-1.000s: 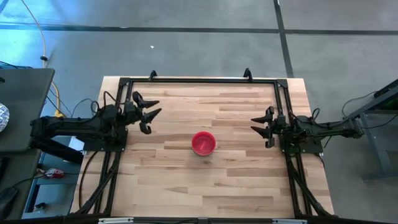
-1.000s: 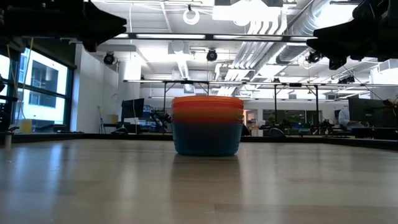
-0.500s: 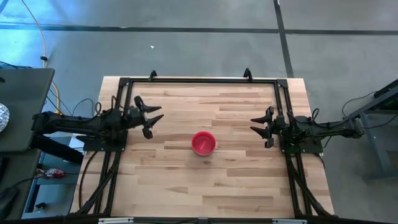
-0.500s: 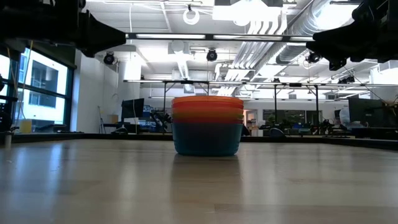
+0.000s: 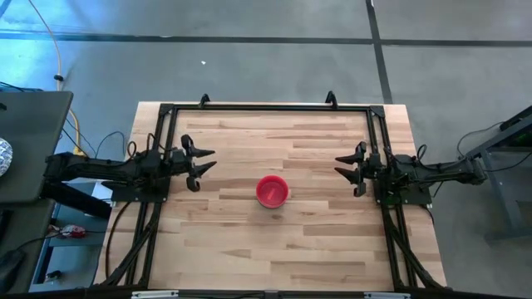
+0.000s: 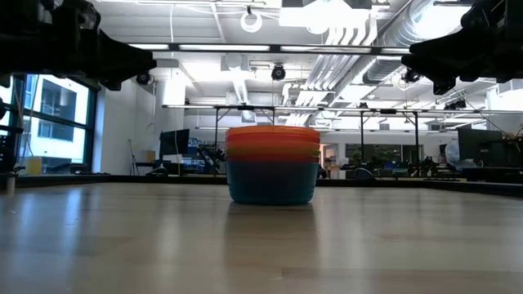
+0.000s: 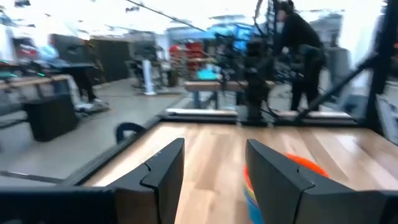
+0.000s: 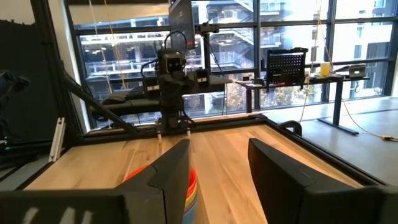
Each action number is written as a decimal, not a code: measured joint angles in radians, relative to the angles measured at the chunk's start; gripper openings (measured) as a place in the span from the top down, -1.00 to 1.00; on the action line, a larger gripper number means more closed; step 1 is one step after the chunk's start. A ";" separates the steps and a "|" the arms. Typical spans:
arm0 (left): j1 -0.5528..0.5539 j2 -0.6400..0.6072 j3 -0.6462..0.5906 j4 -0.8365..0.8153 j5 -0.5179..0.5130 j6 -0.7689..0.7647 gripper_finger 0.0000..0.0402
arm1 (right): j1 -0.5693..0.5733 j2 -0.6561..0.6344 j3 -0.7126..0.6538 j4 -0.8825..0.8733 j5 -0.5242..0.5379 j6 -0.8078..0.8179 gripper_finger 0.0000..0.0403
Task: Nest bowls inside each other
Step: Return to Home Position
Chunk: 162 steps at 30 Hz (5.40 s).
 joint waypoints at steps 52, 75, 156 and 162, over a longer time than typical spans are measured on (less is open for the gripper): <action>0.000 -0.379 0.001 -0.456 0.140 -0.055 0.20 | 0.000 0.000 0.000 -0.036 -0.004 -0.040 0.23; -0.002 -0.378 0.001 -0.460 0.188 -0.116 0.20 | 0.000 0.000 0.000 -0.197 -0.146 0.029 0.23; -0.001 -0.378 0.001 -0.459 0.203 -0.121 0.20 | 0.000 0.000 0.001 -0.203 -0.181 0.023 0.23; -0.001 -0.378 0.001 -0.459 0.203 -0.121 0.20 | 0.000 0.000 0.001 -0.203 -0.181 0.023 0.23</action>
